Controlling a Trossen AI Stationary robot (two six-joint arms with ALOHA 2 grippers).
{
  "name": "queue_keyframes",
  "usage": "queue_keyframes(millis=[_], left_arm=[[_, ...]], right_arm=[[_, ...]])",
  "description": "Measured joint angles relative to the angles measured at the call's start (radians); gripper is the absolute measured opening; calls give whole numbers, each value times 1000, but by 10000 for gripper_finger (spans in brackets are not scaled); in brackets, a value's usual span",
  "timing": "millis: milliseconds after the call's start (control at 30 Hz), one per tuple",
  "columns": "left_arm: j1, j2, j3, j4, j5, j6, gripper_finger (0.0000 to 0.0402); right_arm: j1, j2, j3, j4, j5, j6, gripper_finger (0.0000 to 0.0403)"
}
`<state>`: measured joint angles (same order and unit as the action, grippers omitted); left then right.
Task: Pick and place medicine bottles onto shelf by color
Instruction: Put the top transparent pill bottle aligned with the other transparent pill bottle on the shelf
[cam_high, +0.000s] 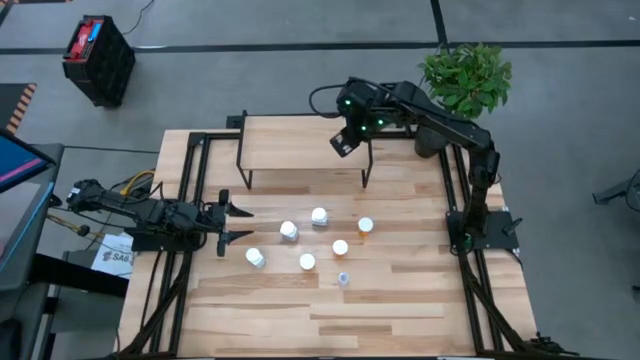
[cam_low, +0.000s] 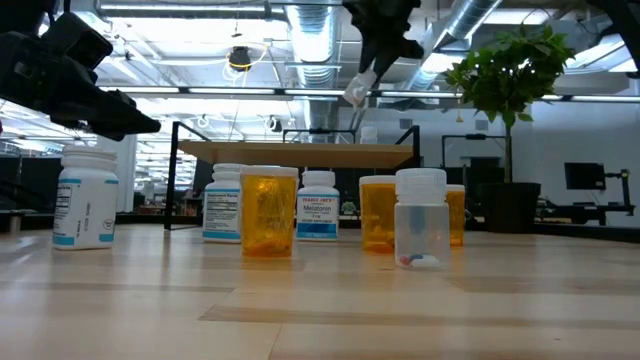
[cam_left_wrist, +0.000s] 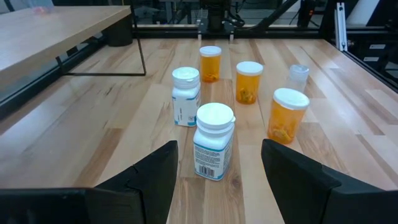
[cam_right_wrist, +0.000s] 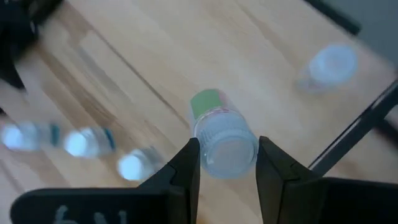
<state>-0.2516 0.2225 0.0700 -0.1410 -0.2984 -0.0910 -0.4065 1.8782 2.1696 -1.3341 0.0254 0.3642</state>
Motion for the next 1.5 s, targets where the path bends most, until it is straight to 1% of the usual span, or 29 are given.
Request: queue_keyframes(millis=[133,200,300,433,567,667,867,1200,1300,1500], left_arm=[[0,0,0,0,0,0,222],[0,0,0,0,0,0,222],[0,0,0,0,0,0,222],[0,0,0,0,0,0,222],[0,0,0,0,0,0,222],[0,0,0,0,0,0,222],[0,0,0,0,-1,0,222],[0,0,0,0,0,0,222],[0,0,0,0,0,0,222],[0,0,0,0,0,-1,222]], right_arm=[[-9,0,0,-10,2,-261,113],[-9,0,0,-8,13,-328,113],[-9,0,0,-26,27,-386,113],[-9,0,0,-82,28,-418,113],[-5,11,-1,-79,48,-437,113],[-2,34,1,-59,90,-476,113],[-5,89,-1,-109,163,-587,113],[-45,127,-2,-146,160,-683,113],[-55,133,0,-159,132,-695,113],[-61,137,0,-139,127,-730,113]])
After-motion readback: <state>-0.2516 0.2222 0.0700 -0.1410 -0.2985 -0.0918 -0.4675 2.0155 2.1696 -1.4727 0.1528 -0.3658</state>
